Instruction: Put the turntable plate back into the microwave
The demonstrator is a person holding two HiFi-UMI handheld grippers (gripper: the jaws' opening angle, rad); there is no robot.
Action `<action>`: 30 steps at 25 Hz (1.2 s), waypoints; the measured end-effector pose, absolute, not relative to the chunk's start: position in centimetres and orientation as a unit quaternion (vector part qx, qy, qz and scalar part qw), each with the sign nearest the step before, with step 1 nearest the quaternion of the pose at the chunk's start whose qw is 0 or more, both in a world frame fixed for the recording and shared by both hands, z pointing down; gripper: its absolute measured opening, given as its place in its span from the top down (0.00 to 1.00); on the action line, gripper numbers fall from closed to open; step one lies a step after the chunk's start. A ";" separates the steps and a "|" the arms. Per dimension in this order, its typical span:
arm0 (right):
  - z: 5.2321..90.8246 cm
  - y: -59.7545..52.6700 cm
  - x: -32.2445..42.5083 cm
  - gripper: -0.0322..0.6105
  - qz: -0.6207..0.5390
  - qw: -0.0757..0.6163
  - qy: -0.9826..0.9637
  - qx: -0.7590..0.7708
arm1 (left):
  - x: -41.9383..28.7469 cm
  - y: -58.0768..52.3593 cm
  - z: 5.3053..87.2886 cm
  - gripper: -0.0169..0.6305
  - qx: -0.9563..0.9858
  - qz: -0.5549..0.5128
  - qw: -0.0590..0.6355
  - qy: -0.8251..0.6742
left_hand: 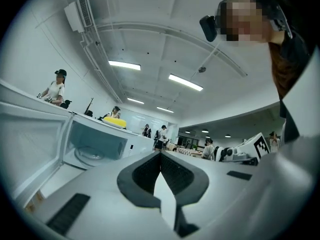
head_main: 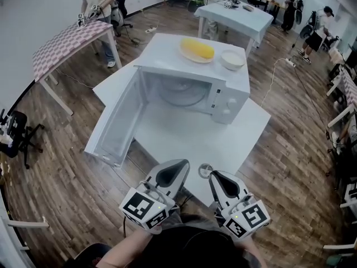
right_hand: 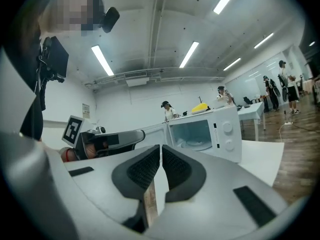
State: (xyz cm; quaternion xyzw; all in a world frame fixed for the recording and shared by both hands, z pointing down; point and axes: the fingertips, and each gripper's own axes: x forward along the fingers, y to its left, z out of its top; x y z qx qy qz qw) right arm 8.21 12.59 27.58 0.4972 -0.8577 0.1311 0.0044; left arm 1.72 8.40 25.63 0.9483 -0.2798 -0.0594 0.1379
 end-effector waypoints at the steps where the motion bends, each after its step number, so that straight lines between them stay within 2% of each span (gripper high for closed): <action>1: 27.1 12.7 8.4 0.90 0.126 0.003 -0.858 0.498 | 1.8 8.5 25.4 0.95 0.949 -0.056 0.131 -0.280; 16: 27.5 15.2 10.8 0.90 0.129 0.007 -0.854 0.505 | 0.2 9.3 26.5 0.95 0.937 -0.031 0.135 -0.321; 30: 29.0 15.3 9.0 0.90 0.163 0.006 -0.873 0.460 | -1.1 9.9 28.5 0.95 0.925 0.005 0.161 -0.343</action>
